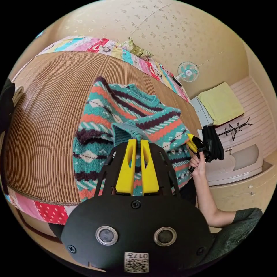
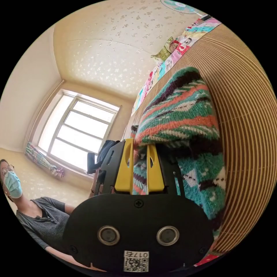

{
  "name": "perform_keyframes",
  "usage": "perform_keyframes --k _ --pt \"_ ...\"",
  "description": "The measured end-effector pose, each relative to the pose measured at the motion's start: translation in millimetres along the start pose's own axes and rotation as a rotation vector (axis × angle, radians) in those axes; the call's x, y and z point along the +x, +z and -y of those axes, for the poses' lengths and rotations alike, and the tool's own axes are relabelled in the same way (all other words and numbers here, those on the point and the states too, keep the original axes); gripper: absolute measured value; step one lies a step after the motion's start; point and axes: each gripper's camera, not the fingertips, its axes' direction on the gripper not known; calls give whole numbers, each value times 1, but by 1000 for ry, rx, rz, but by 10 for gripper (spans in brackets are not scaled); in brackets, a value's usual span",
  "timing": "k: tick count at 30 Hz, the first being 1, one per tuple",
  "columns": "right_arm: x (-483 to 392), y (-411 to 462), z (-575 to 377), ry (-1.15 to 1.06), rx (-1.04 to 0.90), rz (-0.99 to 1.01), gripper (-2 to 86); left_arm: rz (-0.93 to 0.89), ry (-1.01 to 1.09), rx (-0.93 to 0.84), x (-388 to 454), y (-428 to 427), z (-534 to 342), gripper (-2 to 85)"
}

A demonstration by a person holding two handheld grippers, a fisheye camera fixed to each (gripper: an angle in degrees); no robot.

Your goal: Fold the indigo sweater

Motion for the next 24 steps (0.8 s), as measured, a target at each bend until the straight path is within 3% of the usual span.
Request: perform_keyframes --k 3,6,10,17,19,22,24 --pt "18 -12 -7 71 16 6 131 -25 146 72 40 -30 17 19" --pt "45 -6 -23 133 -27 75 152 -59 147 139 60 -51 32 17" --pt "47 7 -48 121 -44 68 117 -184 136 206 74 -68 60 15" --pt "65 35 -21 288 124 51 38 -270 269 252 150 -90 101 14" --pt "55 35 -4 187 131 143 24 -272 332 280 163 -100 97 17" --pt "27 22 6 53 165 -12 14 -269 448 318 163 -106 79 24" --pt "39 16 1 134 189 -115 10 -210 421 258 134 -86 70 33"
